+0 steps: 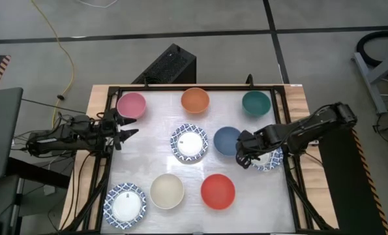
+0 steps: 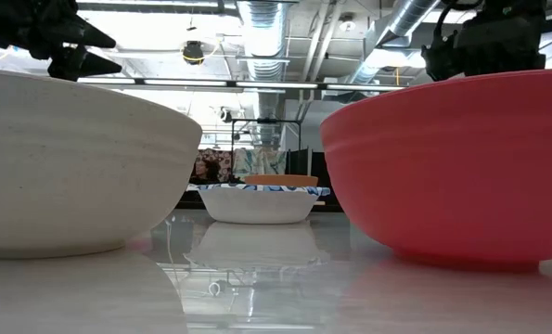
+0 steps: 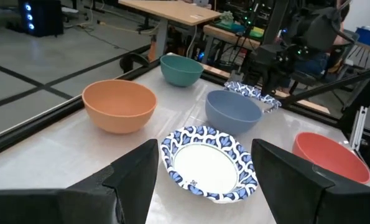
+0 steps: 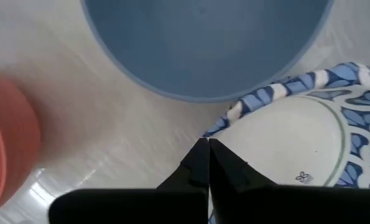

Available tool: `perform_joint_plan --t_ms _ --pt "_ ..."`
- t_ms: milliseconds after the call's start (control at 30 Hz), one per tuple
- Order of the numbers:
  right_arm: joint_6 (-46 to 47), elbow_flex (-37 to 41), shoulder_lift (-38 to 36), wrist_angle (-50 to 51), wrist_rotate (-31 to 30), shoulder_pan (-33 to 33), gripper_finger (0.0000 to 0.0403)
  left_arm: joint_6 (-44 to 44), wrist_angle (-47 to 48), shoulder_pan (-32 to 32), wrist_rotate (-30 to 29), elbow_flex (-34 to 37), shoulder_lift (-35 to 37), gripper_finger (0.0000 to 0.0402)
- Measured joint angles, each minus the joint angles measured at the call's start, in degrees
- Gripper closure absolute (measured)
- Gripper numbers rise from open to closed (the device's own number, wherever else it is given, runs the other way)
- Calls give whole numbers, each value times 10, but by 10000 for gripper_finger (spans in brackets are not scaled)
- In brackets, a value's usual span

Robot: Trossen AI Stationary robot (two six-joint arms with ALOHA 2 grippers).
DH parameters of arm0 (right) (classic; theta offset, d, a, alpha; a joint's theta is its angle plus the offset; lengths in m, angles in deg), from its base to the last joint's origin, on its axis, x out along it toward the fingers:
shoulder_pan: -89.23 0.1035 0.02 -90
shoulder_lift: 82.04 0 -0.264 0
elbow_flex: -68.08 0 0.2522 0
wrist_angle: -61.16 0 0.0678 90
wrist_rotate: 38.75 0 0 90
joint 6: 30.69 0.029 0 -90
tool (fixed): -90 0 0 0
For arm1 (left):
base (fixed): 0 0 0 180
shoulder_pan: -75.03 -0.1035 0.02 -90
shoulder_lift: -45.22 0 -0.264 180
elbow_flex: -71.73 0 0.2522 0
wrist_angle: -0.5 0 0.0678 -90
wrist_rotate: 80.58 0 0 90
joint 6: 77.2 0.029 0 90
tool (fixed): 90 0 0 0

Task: Nest bowls inside each other
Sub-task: Stack the bottom right white patterned plate on top of the top right white patterned plate

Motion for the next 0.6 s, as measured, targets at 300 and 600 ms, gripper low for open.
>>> perform_joint_plan --t_ms 300,600 --pt "-1 0 16 -4 0 0 383 -1 0 0 0 0 0 154" --pt "0 0 39 -3 0 0 381 -1 3 0 1 0 0 154"
